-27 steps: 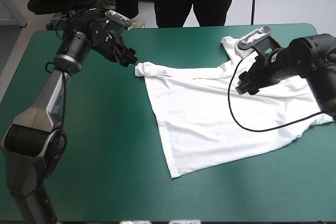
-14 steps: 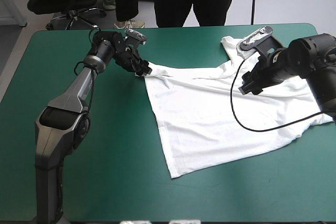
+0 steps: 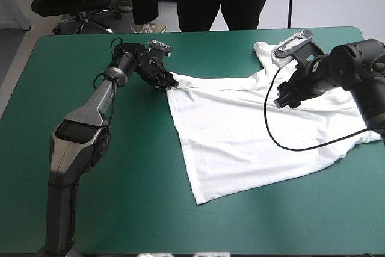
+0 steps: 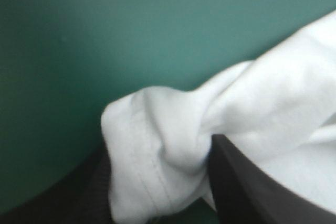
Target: Fold the cloth
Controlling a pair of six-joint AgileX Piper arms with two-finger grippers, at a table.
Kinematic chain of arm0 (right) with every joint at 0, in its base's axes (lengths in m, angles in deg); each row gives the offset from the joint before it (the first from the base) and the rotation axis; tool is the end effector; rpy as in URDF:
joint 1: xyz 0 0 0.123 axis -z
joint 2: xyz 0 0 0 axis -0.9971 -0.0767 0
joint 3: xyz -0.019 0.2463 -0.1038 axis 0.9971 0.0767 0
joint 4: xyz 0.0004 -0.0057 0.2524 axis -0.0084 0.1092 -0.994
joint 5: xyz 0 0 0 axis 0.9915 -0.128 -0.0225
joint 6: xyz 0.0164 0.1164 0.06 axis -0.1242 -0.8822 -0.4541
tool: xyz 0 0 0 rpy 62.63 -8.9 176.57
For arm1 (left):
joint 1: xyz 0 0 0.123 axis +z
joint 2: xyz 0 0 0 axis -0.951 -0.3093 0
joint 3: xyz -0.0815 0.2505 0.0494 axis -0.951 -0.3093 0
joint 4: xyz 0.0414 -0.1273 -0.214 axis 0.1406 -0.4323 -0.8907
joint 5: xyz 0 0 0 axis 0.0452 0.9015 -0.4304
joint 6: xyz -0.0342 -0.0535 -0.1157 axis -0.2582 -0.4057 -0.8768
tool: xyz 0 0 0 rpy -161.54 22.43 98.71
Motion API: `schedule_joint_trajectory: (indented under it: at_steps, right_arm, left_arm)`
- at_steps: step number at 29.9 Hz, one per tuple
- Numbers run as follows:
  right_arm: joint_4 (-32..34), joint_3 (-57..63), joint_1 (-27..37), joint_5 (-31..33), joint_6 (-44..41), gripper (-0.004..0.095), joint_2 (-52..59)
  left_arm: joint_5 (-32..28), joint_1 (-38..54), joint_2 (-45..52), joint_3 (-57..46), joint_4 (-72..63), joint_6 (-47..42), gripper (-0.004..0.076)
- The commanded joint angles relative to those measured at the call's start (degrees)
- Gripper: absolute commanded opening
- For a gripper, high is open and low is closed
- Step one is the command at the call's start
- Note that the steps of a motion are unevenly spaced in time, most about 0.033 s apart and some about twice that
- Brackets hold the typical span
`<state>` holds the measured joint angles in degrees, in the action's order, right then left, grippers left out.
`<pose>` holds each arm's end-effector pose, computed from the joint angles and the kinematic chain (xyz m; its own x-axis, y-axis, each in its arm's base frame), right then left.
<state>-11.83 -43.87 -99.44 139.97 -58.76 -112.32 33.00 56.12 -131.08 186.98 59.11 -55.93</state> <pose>0.3003 0.0739 0.3694 -0.6467 -0.5565 -0.5216 -0.5297 0.8197 -0.2179 0.4962 -0.1649 0.1646 -0.7227 0.4914 -0.4861 0.5711 0.8206 -0.0195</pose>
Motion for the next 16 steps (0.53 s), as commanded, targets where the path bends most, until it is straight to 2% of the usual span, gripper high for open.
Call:
schedule_joint_trajectory:
  at_steps: [1, 6, 12, 16]
  right_arm:
    - [0.0, -1.07, -0.01, -2.26, 2.56, 0.0671, 2.09]
    - [0.0, -0.17, -0.01, -1.89, 6.53, 0.067, 2.09]
    - [-8.96, 6.5, -0.1, -1.36, 12.94, 0.0639, 2.09]
    - [-12.91, 11.19, -4.64, -0.51, 15.35, 0.0604, 2.58]
  left_arm:
    - [-1.11, -0.26, 3.08, 1.54, -1.82, -0.01, 0.0232]
    - [-0.09, -0.26, 3.08, 1.54, -2.36, -0.98, -0.002]
    - [2.72, -0.16, 3.08, 1.54, -2.36, -2.66, -0.0018]
    - [5.08, 0.41, 3.08, 1.54, -2.72, -2.66, -0.0018]
